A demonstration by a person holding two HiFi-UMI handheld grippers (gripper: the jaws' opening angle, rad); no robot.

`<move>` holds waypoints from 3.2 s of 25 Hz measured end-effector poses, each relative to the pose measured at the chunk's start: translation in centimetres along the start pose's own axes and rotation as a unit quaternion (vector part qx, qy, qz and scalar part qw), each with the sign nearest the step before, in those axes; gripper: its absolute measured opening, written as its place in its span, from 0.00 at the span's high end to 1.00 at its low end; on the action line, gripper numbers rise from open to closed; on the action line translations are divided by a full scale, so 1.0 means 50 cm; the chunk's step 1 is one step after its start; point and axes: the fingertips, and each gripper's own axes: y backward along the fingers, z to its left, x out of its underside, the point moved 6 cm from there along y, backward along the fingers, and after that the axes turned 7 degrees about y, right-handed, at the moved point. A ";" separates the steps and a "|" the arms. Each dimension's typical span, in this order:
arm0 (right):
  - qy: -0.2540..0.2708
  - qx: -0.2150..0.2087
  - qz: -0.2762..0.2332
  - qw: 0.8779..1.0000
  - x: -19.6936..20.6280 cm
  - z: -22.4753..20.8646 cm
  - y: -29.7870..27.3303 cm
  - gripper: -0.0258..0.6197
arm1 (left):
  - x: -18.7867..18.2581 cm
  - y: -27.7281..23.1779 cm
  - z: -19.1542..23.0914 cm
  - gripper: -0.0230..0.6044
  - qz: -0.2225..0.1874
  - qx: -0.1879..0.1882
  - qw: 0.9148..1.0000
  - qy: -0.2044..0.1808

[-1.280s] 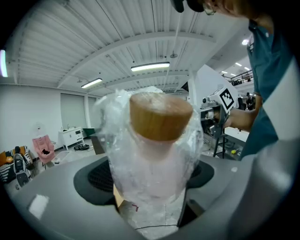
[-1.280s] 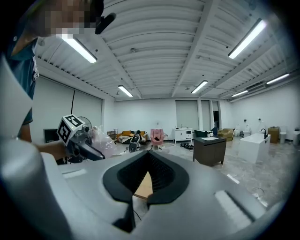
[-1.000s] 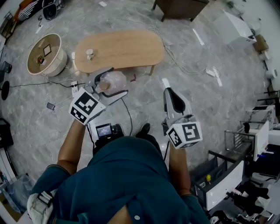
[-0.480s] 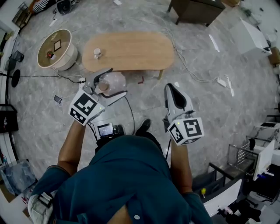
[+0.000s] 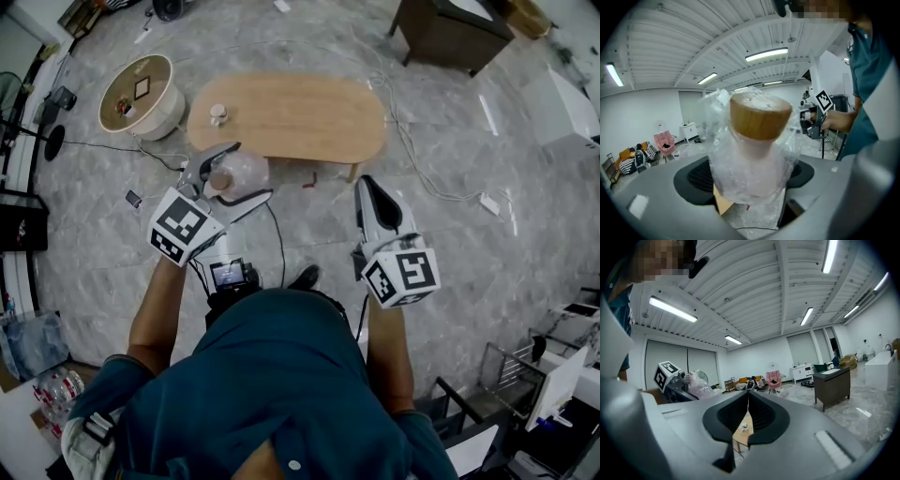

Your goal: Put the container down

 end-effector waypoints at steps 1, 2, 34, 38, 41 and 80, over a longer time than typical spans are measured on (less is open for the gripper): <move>-0.001 -0.002 -0.001 1.000 0.001 -0.011 0.000 0.94 | -0.004 -0.008 -0.001 0.34 0.001 -0.004 1.000 0.001; -0.003 -0.004 -0.003 1.000 0.002 -0.021 0.000 0.94 | -0.008 -0.014 -0.002 0.33 0.001 -0.006 1.000 0.001; -0.014 0.185 0.017 0.982 -0.020 -0.116 -0.171 0.94 | -0.079 -0.270 0.283 0.34 -0.014 0.163 0.985 -0.045; -0.008 0.208 0.015 0.978 -0.036 -0.106 -0.227 0.94 | -0.084 -0.287 0.349 0.34 -0.021 0.185 0.981 -0.050; -0.005 0.221 0.016 0.975 -0.046 -0.103 -0.253 0.94 | -0.095 -0.300 0.378 0.34 -0.025 0.200 0.978 -0.058; -0.039 0.063 0.007 0.997 -0.025 -0.652 -0.276 0.94 | -0.255 -0.648 0.288 0.34 0.011 0.031 0.999 0.011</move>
